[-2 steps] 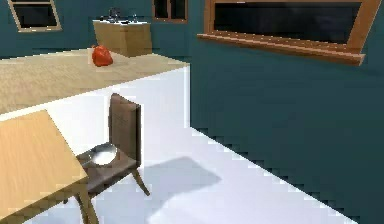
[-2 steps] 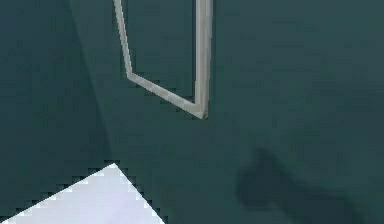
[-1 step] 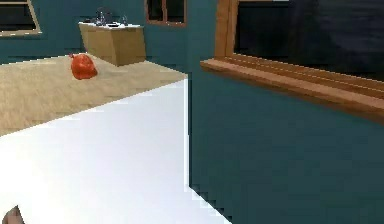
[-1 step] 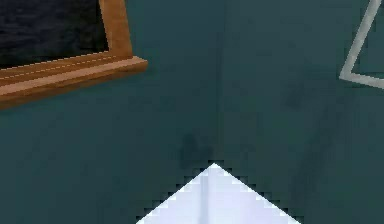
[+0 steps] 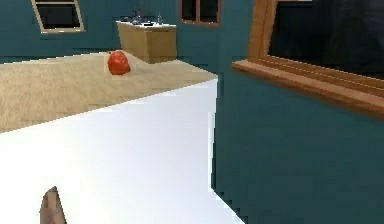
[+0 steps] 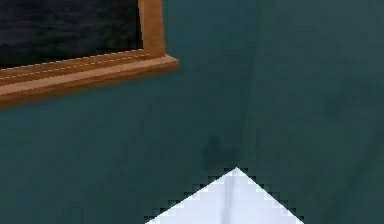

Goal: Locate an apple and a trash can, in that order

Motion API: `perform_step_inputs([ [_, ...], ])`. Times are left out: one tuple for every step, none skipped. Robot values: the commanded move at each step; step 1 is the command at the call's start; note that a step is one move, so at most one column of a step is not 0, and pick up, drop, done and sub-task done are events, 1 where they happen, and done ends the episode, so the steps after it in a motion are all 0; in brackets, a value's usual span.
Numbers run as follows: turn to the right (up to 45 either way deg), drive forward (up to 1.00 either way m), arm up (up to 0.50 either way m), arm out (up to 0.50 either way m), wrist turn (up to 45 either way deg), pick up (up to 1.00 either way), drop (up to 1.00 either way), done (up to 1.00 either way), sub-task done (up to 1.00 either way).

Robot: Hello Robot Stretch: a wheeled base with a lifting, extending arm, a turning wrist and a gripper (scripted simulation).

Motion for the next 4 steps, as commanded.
perform_step_inputs([
  [0.0, 0.35, 0.00, 0.00, 0.0, 0.00, 0.00, 0.00, 0.00],
  [-33.0, 0.00, 0.00, 0.00, 0.0, 0.00, 0.00, 0.00, 0.00],
  [0.0, 0.45, 0.00, 0.00, 0.0, 0.00, 0.00, 0.00, 0.00],
  [-39.0, 0.00, 0.00, 0.00, 0.0, 0.00, 0.00, 0.00, 0.00],
])
